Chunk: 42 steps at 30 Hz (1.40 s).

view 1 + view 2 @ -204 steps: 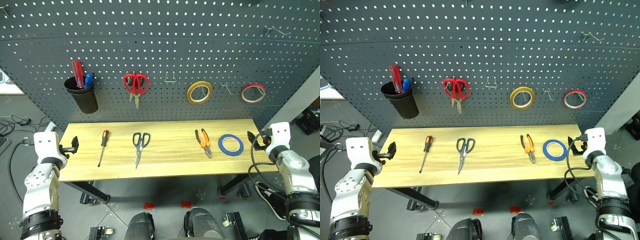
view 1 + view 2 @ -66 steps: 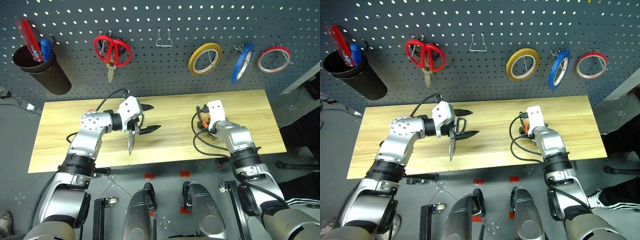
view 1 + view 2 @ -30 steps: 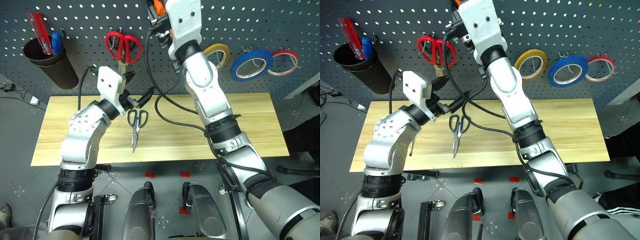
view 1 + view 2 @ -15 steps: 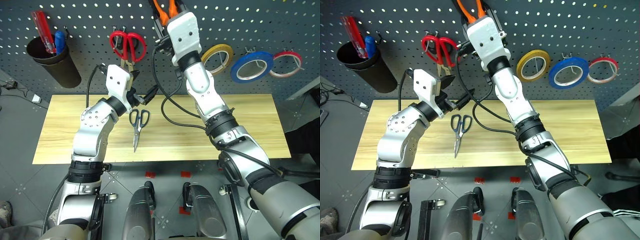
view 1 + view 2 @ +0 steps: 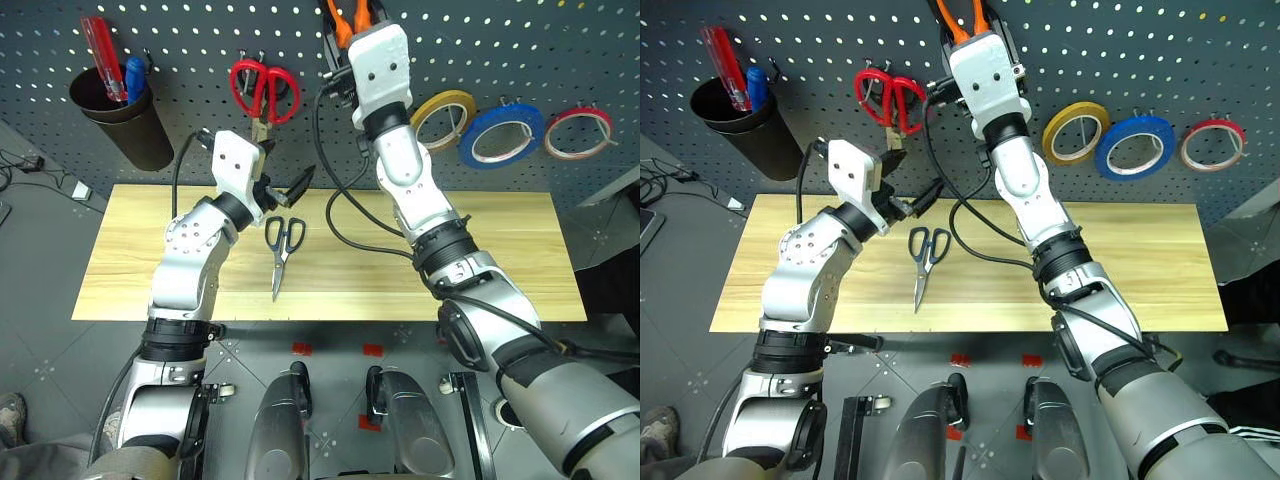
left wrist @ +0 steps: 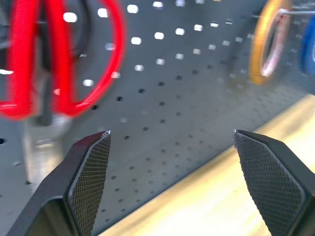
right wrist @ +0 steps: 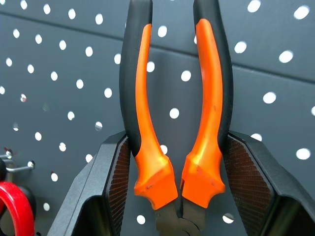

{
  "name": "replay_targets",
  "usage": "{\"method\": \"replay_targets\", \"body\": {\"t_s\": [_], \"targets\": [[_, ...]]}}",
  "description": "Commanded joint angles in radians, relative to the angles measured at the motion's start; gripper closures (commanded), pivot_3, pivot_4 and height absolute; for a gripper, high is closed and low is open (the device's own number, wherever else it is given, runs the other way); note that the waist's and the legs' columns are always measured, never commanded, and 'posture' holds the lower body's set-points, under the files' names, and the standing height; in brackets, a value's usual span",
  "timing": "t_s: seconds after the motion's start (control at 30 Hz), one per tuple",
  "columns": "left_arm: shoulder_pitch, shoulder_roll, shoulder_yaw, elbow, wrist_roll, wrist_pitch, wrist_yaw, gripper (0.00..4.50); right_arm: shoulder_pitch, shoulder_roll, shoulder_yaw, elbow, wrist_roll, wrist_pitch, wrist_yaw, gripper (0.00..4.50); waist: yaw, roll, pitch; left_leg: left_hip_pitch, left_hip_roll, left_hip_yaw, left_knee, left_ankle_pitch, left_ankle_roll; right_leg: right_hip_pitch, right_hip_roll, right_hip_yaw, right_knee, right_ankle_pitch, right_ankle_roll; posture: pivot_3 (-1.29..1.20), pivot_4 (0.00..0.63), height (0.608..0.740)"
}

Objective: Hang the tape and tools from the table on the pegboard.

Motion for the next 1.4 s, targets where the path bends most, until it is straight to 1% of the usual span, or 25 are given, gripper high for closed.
{"method": "replay_targets", "body": {"t_s": [0.03,0.2,0.33,0.53,0.73,0.8,0.83,0.9,0.93,1.03,1.13,1.23,1.3,1.4], "targets": [[-0.039,-0.002,0.030,-0.026,-0.007,-0.020,0.026,0.33,-0.048,-0.003,-0.019,0.007,-0.002,-0.032,-0.026,1.97,0.000,0.000,0.000,0.000,0.000,0.000,0.000,0.000,0.000,0.000,0.000,0.000,-0.001,0.000,0.000,-0.07,0.375,0.740],[-0.039,-0.010,0.017,-0.028,-0.001,-0.015,0.028,0.33,-0.022,-0.014,-0.014,0.042,-0.014,-0.036,-0.038,1.97,0.000,0.000,0.000,0.000,0.000,0.001,-0.002,0.000,0.000,0.000,0.000,-0.001,-0.002,0.000,0.000,-0.07,0.374,0.740],[-0.011,-0.011,-0.001,-0.040,0.006,-0.008,0.024,0.33,0.040,-0.017,-0.016,0.025,-0.015,-0.014,-0.040,1.97,0.001,0.000,0.000,0.000,0.000,0.000,-0.001,0.000,0.000,0.000,0.000,0.000,-0.001,0.000,0.000,-0.08,0.372,0.740],[0.034,-0.012,-0.008,-0.044,0.009,0.007,0.030,0.33,0.123,0.000,-0.049,-0.056,0.027,0.093,-0.041,1.97,0.002,0.000,0.000,0.000,0.000,0.000,0.000,0.000,0.000,0.001,0.000,-0.001,-0.001,0.000,0.000,-0.09,0.370,0.740],[0.085,-0.011,-0.019,-0.044,0.030,0.065,0.051,0.33,0.190,0.035,-0.085,-0.178,0.115,0.266,0.032,1.97,0.002,0.000,0.000,0.001,0.000,-0.001,0.001,0.000,0.000,0.002,0.000,0.000,0.000,0.000,0.000,-0.10,0.374,0.740],[0.105,-0.011,-0.019,-0.055,0.023,0.088,0.049,0.33,0.217,0.043,-0.090,-0.228,0.134,0.328,0.053,1.24,0.003,0.000,0.000,0.001,0.000,-0.001,0.001,0.000,0.000,0.002,0.000,-0.001,0.000,0.000,0.000,-0.11,0.378,0.740],[0.114,-0.008,-0.021,-0.057,0.029,0.097,0.054,0.33,0.232,0.044,-0.091,-0.254,0.139,0.356,0.062,0.96,0.004,0.000,0.000,0.001,0.000,-0.001,0.001,0.000,0.000,0.002,0.000,-0.001,0.000,0.000,0.000,-0.11,0.378,0.740],[0.127,-0.003,-0.024,-0.059,0.037,0.112,0.058,0.00,0.256,0.043,-0.087,-0.300,0.148,0.403,0.079,0.32,0.004,0.000,0.000,0.000,0.000,-0.002,0.000,0.000,0.000,0.002,0.000,-0.001,0.000,0.000,0.000,-0.11,0.378,0.740],[0.132,-0.004,-0.023,-0.061,0.035,0.120,0.057,0.00,0.265,0.042,-0.086,-0.320,0.151,0.424,0.086,0.02,0.004,0.000,0.000,0.000,0.000,-0.001,0.000,0.000,0.000,0.001,0.000,-0.001,-0.001,0.000,0.000,-0.11,0.378,0.740],[0.149,-0.007,-0.015,-0.075,0.024,0.166,0.063,0.00,0.306,0.041,-0.078,-0.399,0.167,0.496,0.126,0.02,0.001,0.001,0.001,-0.001,0.000,0.000,-0.001,0.000,0.000,0.000,0.000,0.000,-0.001,0.000,0.000,-0.12,0.382,0.740],[0.166,-0.008,-0.009,-0.096,0.036,0.250,0.104,0.00,0.369,0.040,-0.062,-0.530,0.195,0.589,0.182,0.02,-0.003,0.001,0.001,-0.001,0.001,0.000,-0.002,0.000,0.000,0.000,0.000,-0.001,-0.002,0.000,0.000,-0.13,0.383,0.740],[0.209,-0.010,-0.006,-0.151,0.029,0.364,0.141,0.00,0.465,0.032,-0.023,-0.727,0.256,0.724,0.289,0.02,-0.004,0.001,0.001,0.000,0.001,0.000,-0.003,0.000,0.000,0.000,0.000,0.000,-0.002,0.000,0.000,-0.13,0.389,0.740],[0.251,-0.014,0.004,-0.203,0.022,0.480,0.178,0.00,0.557,0.002,0.023,-0.897,0.315,0.843,0.384,0.02,-0.005,0.001,0.001,0.000,0.001,0.000,-0.003,0.000,0.000,0.000,0.000,0.001,-0.003,0.000,0.000,-0.13,0.389,0.740],[0.291,-0.012,0.005,-0.252,0.024,0.617,0.215,0.00,0.650,-0.043,0.060,-1.072,0.390,0.992,0.469,0.02,-0.004,0.001,0.001,-0.001,0.000,-0.001,-0.003,0.000,0.000,-0.001,0.000,0.001,-0.003,0.000,0.000,-0.14,0.394,0.740]]}}
